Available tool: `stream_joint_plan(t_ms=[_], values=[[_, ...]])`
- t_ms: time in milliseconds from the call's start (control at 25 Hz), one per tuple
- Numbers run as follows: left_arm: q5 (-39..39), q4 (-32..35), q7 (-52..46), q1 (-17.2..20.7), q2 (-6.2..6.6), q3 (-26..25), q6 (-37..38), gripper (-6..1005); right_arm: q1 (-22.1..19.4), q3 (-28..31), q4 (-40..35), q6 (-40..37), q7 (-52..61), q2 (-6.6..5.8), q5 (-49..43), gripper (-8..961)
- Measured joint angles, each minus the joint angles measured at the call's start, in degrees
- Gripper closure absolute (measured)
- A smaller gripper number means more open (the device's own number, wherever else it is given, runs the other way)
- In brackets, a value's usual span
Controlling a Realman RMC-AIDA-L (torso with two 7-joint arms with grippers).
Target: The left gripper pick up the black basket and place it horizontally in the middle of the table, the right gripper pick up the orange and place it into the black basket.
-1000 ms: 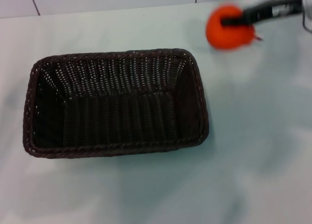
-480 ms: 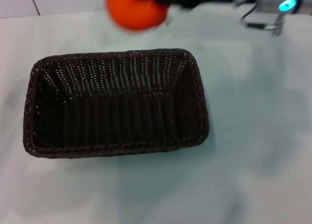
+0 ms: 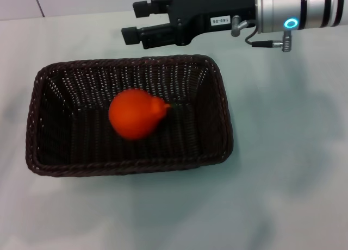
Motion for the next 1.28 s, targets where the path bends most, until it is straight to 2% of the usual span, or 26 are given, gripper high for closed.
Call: stream_joint_plan(t_ms=[120, 160, 360, 400, 440, 560, 640, 680, 720, 760, 960, 1080, 1280], values=[[0.0, -0.1, 0.0, 0.0, -0.06, -0.6, 0.0, 430, -1.0, 1.1, 0.0, -0.9, -0.9, -0.95, 0.5, 149], [0.0, -0.2, 0.0, 0.0, -0.07, -0.9, 0.1, 431, -2.4, 3.6, -0.4, -1.7, -2.1, -1.49, 1.8, 139], [-0.4, -0.8, 0.8, 0.0, -0.21, -3.0, 0.8, 431, -6.7, 10.7, -0.5, -2.5, -9.6, -1.95, 6.1, 139], [-1.0, -1.1, 1.2, 0.0, -0.24, -3.4, 0.8, 432, -9.5, 14.1, -0.1, -1.6, -15.4, -1.53, 9.0, 141], [-1.5, -1.4, 1.6, 0.1, -0.25, -3.5, 0.8, 432, -9.5, 14.1, -0.1, -1.6, -15.4, -1.53, 9.0, 141], [-4.0, -2.9, 3.9, 0.4, -0.25, -3.5, 1.1, 433, -13.4, 17.9, 0.3, 1.7, -23.8, 0.38, 14.2, 141], [-7.2, -4.9, 7.5, 0.8, -0.24, -3.8, 1.8, 433, -15.2, 19.8, 2.8, 4.5, -30.0, 1.14, 19.0, 142], [-8.1, -5.6, 9.0, 1.0, -0.24, -3.9, 2.2, 434, -15.9, 21.6, 9.2, 6.5, -36.9, 1.02, 25.8, 142], [-9.1, -6.4, 10.8, 1.2, -0.26, -4.0, 2.8, 434, -16.0, 22.6, 12.5, 7.1, -40.3, 0.89, 29.3, 142], [-10.8, -7.4, 13.8, 1.5, -0.29, -4.1, 3.6, 434, -16.0, 22.6, 12.5, 7.1, -40.3, 0.89, 29.3, 142], [-17.3, -12.8, 27.8, 2.3, -0.48, -6.5, 6.6, 433, -16.1, 26.0, 23.0, 7.8, -53.8, 1.23, 41.3, 142], [-17.9, -14.1, 32.2, 2.3, -0.47, -9.0, 7.4, 433, -16.2, 26.3, 26.6, 7.9, -56.6, 1.3, 45.3, 142], [-17.9, -14.3, 32.7, 1.9, -0.39, -12.2, 6.3, 433, -16.9, 26.5, 30.6, 6.2, -56.3, 1.31, 49.4, 147]])
